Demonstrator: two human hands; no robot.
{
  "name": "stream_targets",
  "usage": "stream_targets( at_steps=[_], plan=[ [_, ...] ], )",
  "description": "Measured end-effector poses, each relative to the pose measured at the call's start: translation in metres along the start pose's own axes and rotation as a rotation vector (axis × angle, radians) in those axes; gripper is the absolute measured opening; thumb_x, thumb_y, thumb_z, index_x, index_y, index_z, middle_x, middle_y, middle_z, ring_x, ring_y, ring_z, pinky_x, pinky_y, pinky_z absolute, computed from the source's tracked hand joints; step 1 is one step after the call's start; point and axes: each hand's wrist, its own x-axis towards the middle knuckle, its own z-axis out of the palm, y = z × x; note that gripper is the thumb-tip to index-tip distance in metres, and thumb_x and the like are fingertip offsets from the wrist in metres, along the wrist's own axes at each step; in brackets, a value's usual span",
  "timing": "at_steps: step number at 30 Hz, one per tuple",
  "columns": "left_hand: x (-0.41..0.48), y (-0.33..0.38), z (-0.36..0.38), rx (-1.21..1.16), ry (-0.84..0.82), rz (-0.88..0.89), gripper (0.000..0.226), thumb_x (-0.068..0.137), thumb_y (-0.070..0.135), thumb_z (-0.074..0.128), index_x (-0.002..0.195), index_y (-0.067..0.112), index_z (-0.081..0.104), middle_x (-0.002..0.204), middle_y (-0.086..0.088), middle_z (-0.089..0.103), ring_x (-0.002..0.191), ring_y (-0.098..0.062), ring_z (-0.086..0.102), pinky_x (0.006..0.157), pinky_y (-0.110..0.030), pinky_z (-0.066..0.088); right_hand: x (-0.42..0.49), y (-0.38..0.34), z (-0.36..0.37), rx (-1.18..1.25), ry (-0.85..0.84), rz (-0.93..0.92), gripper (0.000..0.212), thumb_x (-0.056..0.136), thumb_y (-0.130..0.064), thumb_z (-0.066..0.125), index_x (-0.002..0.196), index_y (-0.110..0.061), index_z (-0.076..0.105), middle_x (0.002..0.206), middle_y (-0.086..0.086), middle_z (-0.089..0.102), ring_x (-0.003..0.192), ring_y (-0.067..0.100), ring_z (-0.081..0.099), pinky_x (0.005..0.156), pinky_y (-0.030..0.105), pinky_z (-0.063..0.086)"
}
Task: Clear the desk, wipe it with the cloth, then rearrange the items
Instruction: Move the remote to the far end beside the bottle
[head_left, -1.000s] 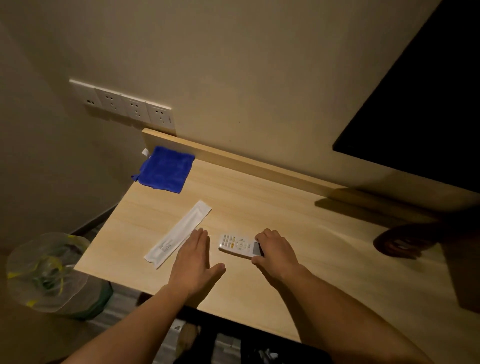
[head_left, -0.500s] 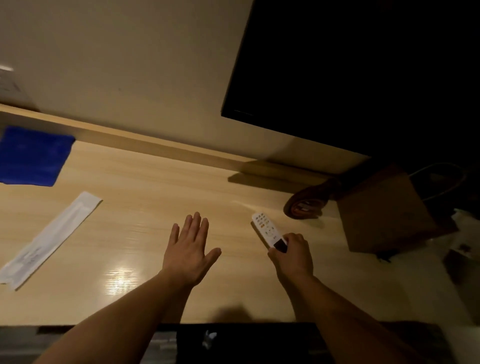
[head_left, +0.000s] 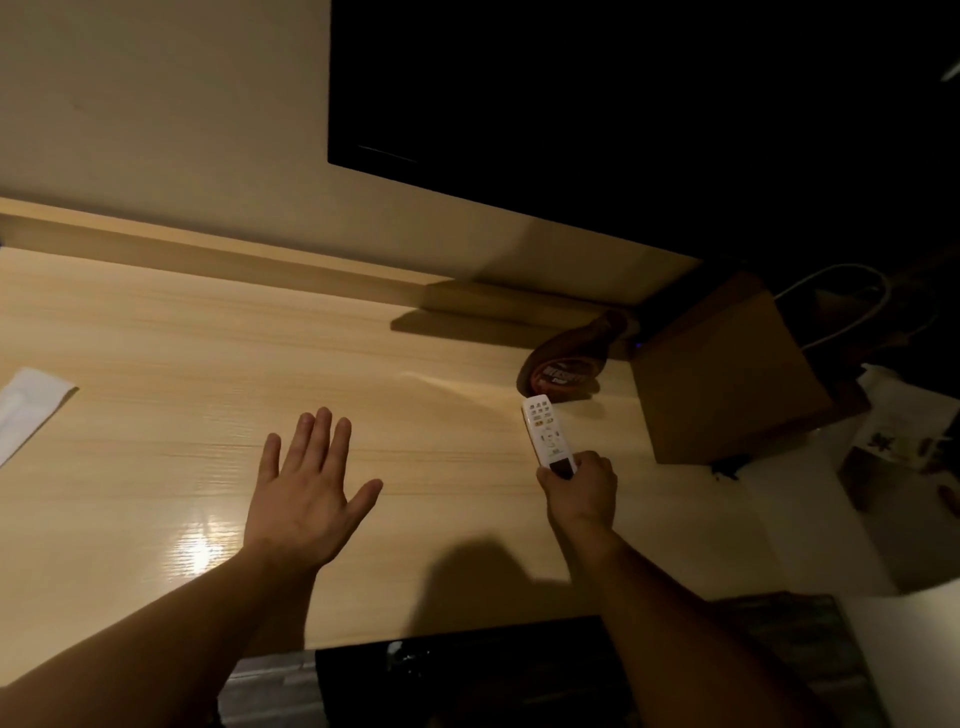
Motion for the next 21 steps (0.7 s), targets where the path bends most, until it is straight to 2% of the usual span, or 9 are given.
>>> stream_targets(
  at_steps=[7,11,14,18,21],
  plan=[
    [0.000,0.002,0.002,0.001,0.005,0.002,0.092,0.098,0.081,0.005,0.168,0.023,-0.006,0.175,-0.003,-0.016,0.161,-0.021,-0.021,0.130,-0.051,-0.008,-0.001,0.001,0.000,-0.015,0.006,0.012,0.055,0.080,-0.041,0.085,0.118,-0.009,0.063,0.123,0.012,0.061,0.118,0.034,0.059,0.088,0.048,0.061],
    [0.000,0.003,0.004,0.007,0.003,0.005,0.092,0.098,0.080,0.007,0.168,0.022,-0.005,0.176,-0.003,-0.014,0.161,-0.020,-0.021,0.130,-0.052,-0.008,-0.007,0.003,-0.002,-0.093,-0.008,-0.007,0.061,0.081,-0.053,0.080,0.120,-0.011,0.059,0.121,0.010,0.060,0.115,0.032,0.061,0.088,0.047,0.060],
    [0.002,0.005,0.005,-0.007,-0.030,0.006,0.092,0.098,0.081,0.005,0.168,0.023,-0.008,0.175,-0.003,-0.018,0.160,-0.020,-0.023,0.130,-0.052,-0.010,-0.013,0.000,-0.008,-0.181,0.017,-0.022,0.069,0.079,-0.062,0.076,0.124,-0.013,0.057,0.123,0.010,0.059,0.116,0.031,0.058,0.093,0.047,0.054],
    [0.003,0.012,-0.005,-0.073,-0.078,0.035,0.089,0.099,0.079,0.004,0.166,0.024,-0.016,0.173,-0.002,-0.026,0.157,-0.019,-0.030,0.129,-0.049,-0.015,-0.026,-0.019,-0.014,-0.256,0.089,-0.190,0.070,0.083,-0.061,0.073,0.133,-0.016,0.056,0.129,0.008,0.056,0.119,0.028,0.052,0.096,0.045,0.045],
    [-0.009,0.001,-0.019,-0.119,-0.038,0.019,0.086,0.102,0.077,0.007,0.167,0.024,-0.014,0.173,0.001,-0.025,0.158,-0.017,-0.028,0.129,-0.048,-0.015,-0.038,-0.053,-0.009,-0.214,-0.021,-0.352,0.069,0.087,-0.058,0.071,0.142,-0.020,0.053,0.141,0.005,0.051,0.130,0.026,0.045,0.105,0.046,0.039]
  ],
)
